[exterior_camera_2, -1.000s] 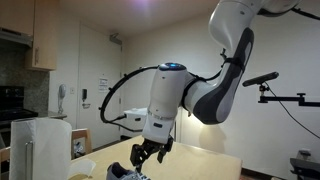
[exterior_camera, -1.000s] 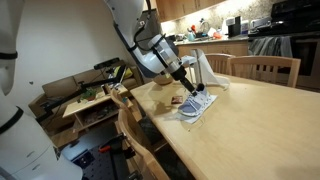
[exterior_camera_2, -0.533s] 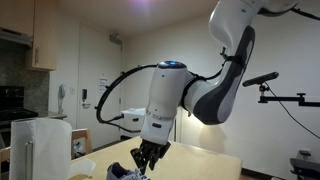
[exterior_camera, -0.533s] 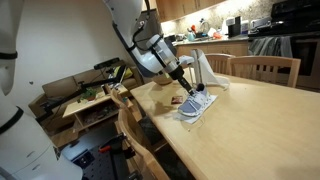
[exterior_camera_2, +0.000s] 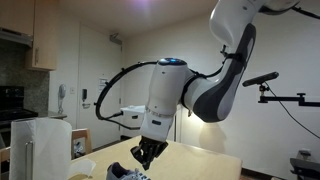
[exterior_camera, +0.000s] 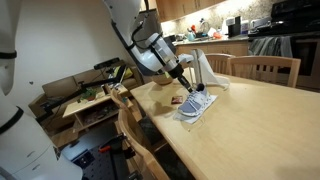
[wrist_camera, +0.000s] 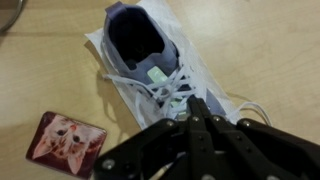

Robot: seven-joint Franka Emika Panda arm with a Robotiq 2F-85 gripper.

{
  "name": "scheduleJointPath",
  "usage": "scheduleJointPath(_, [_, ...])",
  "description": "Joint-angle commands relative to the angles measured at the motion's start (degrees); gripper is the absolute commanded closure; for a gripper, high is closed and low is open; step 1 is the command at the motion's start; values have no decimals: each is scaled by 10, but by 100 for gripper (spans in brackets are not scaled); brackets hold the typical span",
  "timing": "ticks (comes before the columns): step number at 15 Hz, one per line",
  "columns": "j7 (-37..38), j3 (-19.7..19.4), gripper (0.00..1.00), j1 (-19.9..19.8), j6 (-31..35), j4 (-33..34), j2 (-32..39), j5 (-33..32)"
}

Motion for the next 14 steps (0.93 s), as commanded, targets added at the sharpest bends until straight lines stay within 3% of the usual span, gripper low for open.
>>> scheduleJointPath(1, [11, 2, 100, -11, 11, -8, -12, -9])
scheduleJointPath(8, [-12, 3, 100, -40, 33, 9, 10, -4])
scheduleJointPath(10, [17, -25, 100, -27, 76, 13, 12, -51])
scheduleJointPath(14, [155, -120, 100, 33, 187, 52, 9, -249])
